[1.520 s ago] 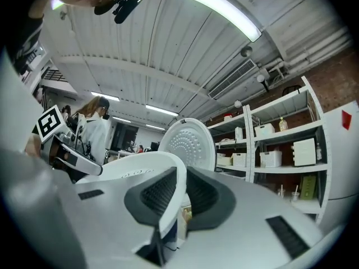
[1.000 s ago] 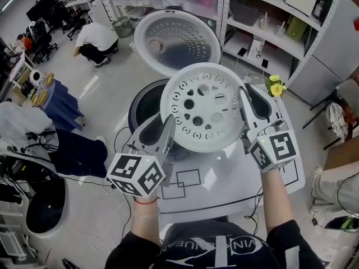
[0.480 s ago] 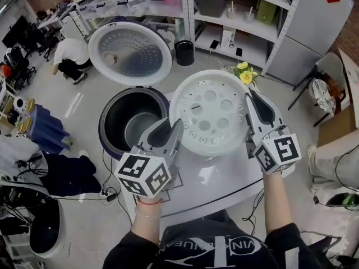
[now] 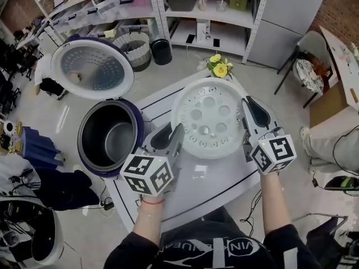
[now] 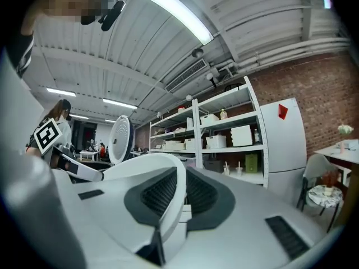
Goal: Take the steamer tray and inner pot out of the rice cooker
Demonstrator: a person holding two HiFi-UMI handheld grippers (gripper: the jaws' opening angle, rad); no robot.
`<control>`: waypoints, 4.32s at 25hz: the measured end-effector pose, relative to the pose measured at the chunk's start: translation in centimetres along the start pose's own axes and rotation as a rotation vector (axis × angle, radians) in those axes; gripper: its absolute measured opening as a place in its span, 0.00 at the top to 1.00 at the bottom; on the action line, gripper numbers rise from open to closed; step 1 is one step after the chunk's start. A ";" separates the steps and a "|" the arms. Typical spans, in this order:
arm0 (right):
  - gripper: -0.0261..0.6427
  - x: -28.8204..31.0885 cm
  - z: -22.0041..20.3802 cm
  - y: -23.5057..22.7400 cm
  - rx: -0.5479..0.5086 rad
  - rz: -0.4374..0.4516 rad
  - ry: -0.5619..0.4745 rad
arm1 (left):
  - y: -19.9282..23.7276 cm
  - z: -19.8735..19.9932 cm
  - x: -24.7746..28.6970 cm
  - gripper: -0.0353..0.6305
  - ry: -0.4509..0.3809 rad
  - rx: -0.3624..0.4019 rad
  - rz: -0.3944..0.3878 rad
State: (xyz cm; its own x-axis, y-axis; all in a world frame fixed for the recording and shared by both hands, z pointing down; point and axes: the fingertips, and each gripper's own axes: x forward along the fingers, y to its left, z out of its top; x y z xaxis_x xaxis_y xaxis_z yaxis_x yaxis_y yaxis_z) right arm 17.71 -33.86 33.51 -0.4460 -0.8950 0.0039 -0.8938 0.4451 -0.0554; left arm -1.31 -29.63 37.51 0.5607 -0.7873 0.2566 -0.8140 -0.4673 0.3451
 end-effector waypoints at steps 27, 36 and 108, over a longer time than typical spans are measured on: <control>0.89 5.1 -21.4 -6.7 0.179 0.019 0.370 | 7.5 -15.6 11.1 0.82 0.285 -0.170 0.182; 0.89 8.4 -22.6 -7.6 0.160 0.019 0.431 | 9.9 -14.7 13.5 0.83 0.288 -0.193 0.212; 0.79 4.6 -0.7 21.5 0.108 0.660 0.094 | 3.0 3.0 -16.7 0.77 -0.345 0.007 0.323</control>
State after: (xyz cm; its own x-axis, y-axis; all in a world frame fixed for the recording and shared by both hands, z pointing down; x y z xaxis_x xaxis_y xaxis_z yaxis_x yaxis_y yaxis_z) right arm -3.56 -28.40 33.02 -0.9034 -0.4282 0.0215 -0.4251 0.8881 -0.1750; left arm -13.57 -19.07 31.51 0.1964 -0.9799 0.0345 -0.9402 -0.1782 0.2902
